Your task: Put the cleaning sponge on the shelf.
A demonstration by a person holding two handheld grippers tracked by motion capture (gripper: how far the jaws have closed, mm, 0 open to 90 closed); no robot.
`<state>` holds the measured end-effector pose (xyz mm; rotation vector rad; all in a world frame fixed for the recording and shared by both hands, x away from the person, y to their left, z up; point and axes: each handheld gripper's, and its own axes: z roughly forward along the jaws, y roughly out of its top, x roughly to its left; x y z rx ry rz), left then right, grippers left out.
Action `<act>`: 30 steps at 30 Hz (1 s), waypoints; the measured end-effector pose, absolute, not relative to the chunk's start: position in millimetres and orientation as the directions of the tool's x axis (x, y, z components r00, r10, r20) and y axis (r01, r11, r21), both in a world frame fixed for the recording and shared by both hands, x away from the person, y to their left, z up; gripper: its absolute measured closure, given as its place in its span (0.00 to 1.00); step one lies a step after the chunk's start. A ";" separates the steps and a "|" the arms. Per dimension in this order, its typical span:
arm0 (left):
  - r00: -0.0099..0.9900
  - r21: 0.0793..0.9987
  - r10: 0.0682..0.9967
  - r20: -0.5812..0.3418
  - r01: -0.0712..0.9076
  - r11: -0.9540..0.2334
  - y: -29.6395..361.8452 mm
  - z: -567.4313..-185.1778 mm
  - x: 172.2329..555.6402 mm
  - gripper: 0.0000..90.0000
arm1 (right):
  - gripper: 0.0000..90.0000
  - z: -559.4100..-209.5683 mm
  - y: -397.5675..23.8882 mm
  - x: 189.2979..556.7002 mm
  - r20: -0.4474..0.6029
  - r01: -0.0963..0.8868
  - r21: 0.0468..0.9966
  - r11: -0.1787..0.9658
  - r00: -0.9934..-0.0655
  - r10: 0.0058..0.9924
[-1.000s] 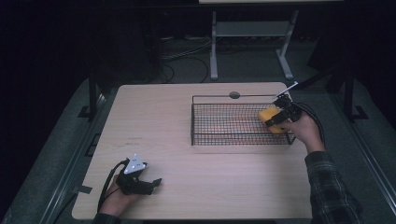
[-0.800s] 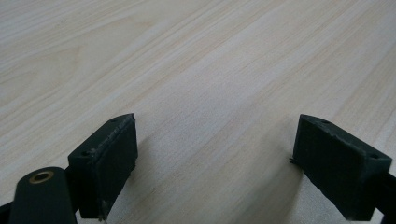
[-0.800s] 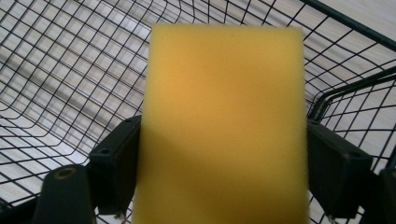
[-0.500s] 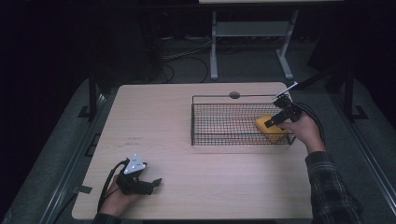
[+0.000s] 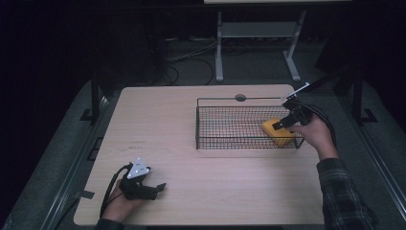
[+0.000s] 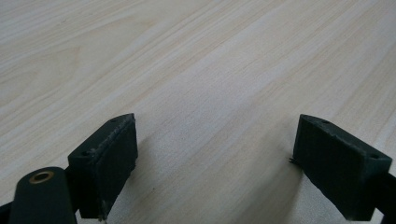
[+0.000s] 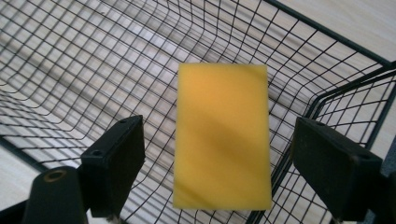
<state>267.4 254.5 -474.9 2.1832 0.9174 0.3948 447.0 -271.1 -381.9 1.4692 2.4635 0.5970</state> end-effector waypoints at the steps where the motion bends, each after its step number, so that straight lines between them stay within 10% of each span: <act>1: 0.699 0.723 0.715 0.002 0.493 -0.484 254.5 -474.9 267.4 0.14 | 0.19 -380.5 -271.1 445.6 0.024 0.788 0.448 0.422 -0.482 0.876; 30: 0.700 0.722 0.714 0.004 0.492 -0.487 254.1 -474.8 268.3 0.14 | 0.18 -353.0 -276.6 359.3 0.035 0.700 0.579 0.418 -0.534 0.845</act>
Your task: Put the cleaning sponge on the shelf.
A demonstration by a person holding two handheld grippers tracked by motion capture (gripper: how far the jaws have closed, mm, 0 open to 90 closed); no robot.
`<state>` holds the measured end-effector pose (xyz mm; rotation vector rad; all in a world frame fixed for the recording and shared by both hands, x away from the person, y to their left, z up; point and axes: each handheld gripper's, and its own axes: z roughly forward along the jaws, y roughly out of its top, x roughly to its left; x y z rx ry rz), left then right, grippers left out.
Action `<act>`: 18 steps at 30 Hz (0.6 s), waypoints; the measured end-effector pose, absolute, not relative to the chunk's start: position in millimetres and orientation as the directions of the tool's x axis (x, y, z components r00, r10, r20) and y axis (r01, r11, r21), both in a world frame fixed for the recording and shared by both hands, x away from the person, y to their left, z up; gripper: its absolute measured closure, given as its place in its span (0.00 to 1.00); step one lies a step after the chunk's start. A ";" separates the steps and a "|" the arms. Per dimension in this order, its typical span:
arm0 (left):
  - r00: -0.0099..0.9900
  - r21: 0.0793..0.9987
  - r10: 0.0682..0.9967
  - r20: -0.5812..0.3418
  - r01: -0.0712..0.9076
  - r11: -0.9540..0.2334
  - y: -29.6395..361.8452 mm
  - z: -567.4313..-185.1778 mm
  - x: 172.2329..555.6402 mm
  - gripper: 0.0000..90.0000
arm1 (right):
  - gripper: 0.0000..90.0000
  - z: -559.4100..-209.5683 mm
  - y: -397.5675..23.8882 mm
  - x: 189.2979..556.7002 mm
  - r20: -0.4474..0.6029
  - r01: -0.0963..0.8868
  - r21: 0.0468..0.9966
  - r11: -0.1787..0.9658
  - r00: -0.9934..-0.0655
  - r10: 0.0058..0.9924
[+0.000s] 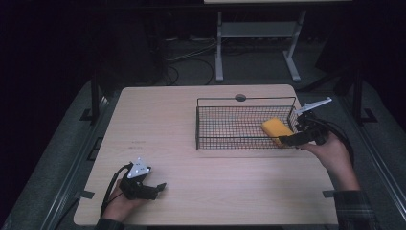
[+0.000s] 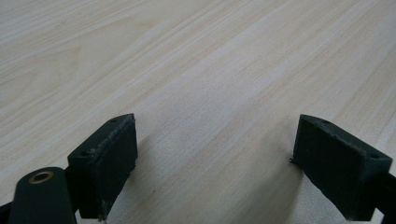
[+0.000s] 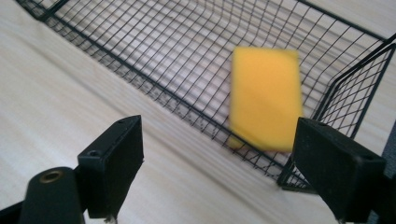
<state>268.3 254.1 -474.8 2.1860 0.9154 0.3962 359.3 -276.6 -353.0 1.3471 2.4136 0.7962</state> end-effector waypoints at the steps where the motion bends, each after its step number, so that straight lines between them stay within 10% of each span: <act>1: 0.700 0.722 0.714 0.004 0.492 -0.486 254.1 -474.8 268.3 0.14 | 0.18 -353.7 -276.3 354.9 0.036 0.696 0.582 0.420 -0.538 0.842; 18: 0.700 0.722 0.714 0.005 0.491 -0.487 254.1 -474.9 268.3 0.14 | 0.14 -399.6 -279.7 308.5 0.061 0.686 0.599 0.413 -0.553 0.831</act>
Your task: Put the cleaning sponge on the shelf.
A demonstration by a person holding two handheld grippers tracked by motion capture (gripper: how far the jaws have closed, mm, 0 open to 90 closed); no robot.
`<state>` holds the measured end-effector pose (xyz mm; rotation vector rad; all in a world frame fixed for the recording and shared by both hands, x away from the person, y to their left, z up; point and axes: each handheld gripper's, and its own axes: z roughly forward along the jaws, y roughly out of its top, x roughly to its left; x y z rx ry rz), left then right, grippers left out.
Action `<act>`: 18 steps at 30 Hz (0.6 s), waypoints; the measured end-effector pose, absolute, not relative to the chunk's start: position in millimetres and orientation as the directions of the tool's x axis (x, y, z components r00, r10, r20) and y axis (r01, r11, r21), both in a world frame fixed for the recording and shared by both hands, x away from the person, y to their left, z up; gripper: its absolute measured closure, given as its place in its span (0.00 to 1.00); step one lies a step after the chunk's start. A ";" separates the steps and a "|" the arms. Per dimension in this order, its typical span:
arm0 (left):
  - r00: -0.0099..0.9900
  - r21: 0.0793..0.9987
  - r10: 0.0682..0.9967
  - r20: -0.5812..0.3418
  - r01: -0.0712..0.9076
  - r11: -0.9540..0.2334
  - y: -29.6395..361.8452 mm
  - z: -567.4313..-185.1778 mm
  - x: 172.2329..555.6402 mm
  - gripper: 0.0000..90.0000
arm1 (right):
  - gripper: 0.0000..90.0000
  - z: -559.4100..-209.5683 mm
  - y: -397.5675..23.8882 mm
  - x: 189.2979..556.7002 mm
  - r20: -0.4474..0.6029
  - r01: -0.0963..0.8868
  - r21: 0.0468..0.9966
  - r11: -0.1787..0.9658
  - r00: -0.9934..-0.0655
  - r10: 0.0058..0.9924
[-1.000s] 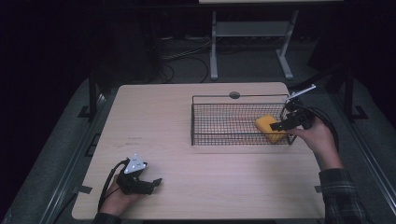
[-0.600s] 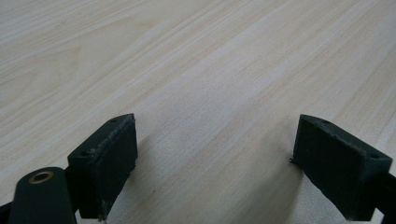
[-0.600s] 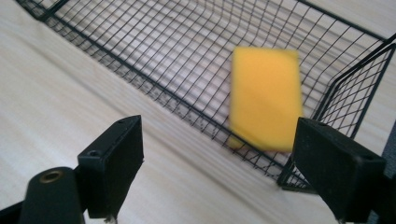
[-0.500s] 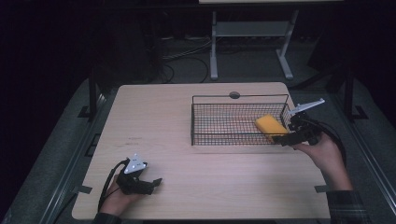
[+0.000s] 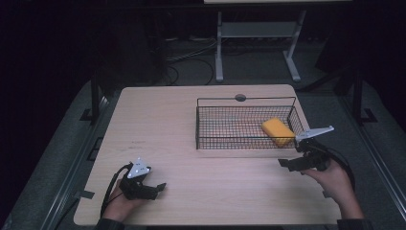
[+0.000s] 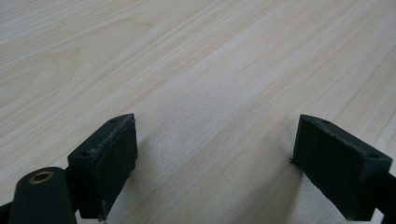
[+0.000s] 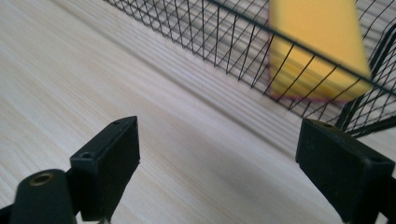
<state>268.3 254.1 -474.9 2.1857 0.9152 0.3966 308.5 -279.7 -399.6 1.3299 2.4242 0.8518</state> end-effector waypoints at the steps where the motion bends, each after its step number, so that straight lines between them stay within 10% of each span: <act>1: 0.700 0.722 0.714 0.004 0.492 -0.486 254.1 -474.9 268.3 0.14 | 0.13 -402.9 -280.2 306.2 0.066 0.686 0.602 0.408 -0.552 0.831; 18: 0.700 0.722 0.714 0.004 0.492 -0.487 254.1 -475.0 268.2 0.14 | 0.04 -456.3 -282.5 279.8 0.037 0.647 0.645 0.406 -0.557 0.830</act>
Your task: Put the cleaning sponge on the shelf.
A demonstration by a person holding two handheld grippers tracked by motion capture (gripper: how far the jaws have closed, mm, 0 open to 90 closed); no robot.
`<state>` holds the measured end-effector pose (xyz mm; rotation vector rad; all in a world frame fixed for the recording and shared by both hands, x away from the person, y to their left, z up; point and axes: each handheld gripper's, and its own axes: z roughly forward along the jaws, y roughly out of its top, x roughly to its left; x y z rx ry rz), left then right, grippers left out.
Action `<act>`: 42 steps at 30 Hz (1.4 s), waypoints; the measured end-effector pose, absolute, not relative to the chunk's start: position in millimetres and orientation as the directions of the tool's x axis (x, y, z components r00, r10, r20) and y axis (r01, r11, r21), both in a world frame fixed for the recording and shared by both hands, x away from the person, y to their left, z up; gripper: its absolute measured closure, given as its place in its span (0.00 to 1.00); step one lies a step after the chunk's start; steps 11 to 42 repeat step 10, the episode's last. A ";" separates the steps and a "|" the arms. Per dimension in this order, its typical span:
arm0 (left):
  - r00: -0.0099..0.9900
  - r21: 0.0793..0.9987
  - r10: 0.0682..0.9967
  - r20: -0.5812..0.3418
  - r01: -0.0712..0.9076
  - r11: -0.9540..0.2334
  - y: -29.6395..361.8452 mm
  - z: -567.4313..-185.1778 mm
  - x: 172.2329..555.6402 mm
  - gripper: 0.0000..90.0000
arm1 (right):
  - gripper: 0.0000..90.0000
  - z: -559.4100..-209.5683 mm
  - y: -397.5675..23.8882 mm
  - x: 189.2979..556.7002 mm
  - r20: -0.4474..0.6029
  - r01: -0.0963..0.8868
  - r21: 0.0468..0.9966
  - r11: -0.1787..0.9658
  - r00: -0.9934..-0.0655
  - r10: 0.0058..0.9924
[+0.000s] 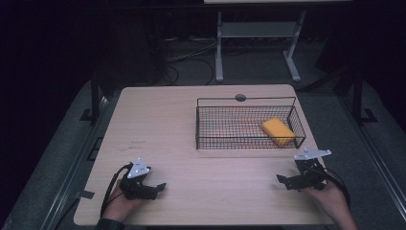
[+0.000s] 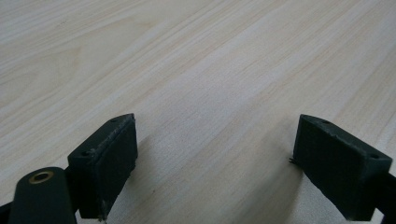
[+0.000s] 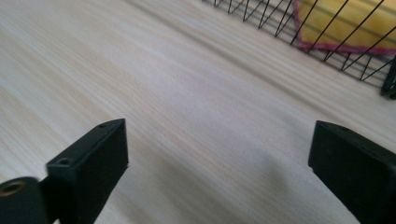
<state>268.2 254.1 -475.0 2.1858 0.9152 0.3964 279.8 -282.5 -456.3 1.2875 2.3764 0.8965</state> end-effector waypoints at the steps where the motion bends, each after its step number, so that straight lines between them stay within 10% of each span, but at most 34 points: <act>1: 0.701 0.721 0.713 0.006 0.491 -0.488 254.2 -474.9 268.3 0.14 | 0.03 -458.8 -282.3 279.3 0.025 0.645 0.640 0.417 -0.559 0.829; 42: 0.700 0.721 0.714 0.006 0.492 -0.488 254.1 -474.9 268.2 0.14 | 0.03 -473.6 -279.7 278.4 0.001 0.648 0.621 0.441 -0.563 0.826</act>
